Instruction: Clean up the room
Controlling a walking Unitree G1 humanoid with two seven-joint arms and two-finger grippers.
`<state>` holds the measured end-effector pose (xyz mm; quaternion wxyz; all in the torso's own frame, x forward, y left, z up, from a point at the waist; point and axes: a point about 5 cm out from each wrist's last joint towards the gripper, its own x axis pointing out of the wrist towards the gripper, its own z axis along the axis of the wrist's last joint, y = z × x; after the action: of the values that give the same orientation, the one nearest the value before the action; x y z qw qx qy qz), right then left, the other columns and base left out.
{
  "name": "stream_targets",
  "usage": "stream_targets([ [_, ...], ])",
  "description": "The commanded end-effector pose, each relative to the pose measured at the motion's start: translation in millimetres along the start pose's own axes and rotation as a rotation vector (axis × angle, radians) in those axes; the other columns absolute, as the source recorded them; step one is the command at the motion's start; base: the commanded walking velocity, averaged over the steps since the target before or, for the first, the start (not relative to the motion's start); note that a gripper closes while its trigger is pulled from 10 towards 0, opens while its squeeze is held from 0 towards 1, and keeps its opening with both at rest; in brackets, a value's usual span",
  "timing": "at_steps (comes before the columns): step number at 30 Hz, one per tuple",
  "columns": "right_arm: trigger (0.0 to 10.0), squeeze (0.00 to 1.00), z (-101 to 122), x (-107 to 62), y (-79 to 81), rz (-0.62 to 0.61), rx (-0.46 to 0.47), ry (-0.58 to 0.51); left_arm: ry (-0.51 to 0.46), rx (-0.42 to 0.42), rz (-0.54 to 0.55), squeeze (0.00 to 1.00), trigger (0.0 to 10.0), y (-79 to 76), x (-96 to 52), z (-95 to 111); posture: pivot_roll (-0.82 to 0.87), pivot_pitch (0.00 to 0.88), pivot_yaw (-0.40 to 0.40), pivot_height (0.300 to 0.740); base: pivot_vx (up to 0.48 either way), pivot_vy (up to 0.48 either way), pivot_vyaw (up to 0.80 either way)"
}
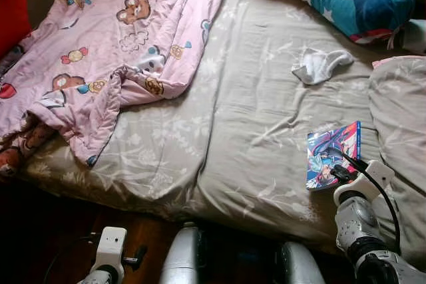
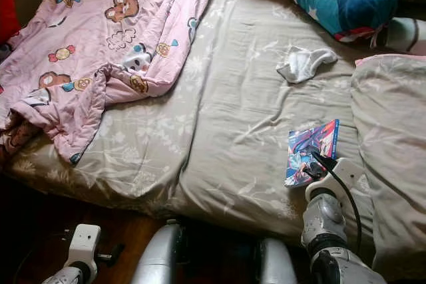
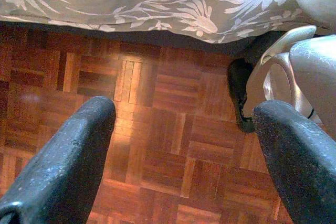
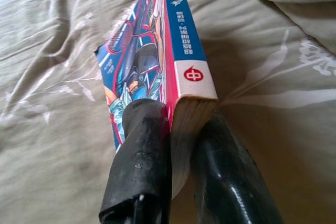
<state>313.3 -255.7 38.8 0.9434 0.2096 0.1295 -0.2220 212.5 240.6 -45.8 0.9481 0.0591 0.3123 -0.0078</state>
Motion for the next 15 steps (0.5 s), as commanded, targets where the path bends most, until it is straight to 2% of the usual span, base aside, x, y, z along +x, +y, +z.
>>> stream_targets([
  [1, 10.0, 0.78, -7.9, -3.3, -10.2, -0.043, -0.011, 0.025, 0.043, 0.018, 0.005, 0.00, 10.0, 5.1, -7.0, -13.6, 0.22, 0.361, 0.149, 0.656, 0.000, 0.000, 0.00],
  [2, 10.0, 1.00, -6.8, -3.3, -11.6, -0.054, -0.013, 0.019, 0.043, 0.020, 0.003, 0.00, 10.0, 4.8, -6.8, -13.4, 0.22, 0.361, 0.149, 0.656, 0.000, 0.000, 0.00],
  [9, 10.0, 1.00, -1.6, -3.6, -20.7, -0.113, -0.020, -0.016, 0.045, 0.024, 0.001, 0.00, 10.0, 3.8, -6.5, -13.3, 0.21, 0.356, 0.150, 0.656, 0.000, 0.000, 0.00],
  [10, 10.0, 0.67, -0.6, -3.7, -22.7, -0.124, -0.024, -0.022, 0.047, 0.023, 0.001, 0.00, 10.0, 3.6, -6.6, -13.8, 0.21, 0.355, 0.149, 0.656, 0.000, 0.000, 0.00],
  [11, 10.0, 0.00, 0.1, -3.9, -24.6, -0.136, -0.025, -0.026, 0.047, 0.023, 0.002, 0.00, 10.0, 3.4, -6.5, -13.9, 0.21, 0.354, 0.149, 0.656, 0.000, 0.000, 0.00],
  [15, 10.0, 0.00, 3.0, -4.7, -32.2, -0.182, -0.011, -0.044, 0.046, 0.022, -0.001, 0.00, 10.0, 2.0, -6.1, -13.5, 0.21, 0.351, 0.146, 0.656, 0.000, 0.000, 0.00],
])
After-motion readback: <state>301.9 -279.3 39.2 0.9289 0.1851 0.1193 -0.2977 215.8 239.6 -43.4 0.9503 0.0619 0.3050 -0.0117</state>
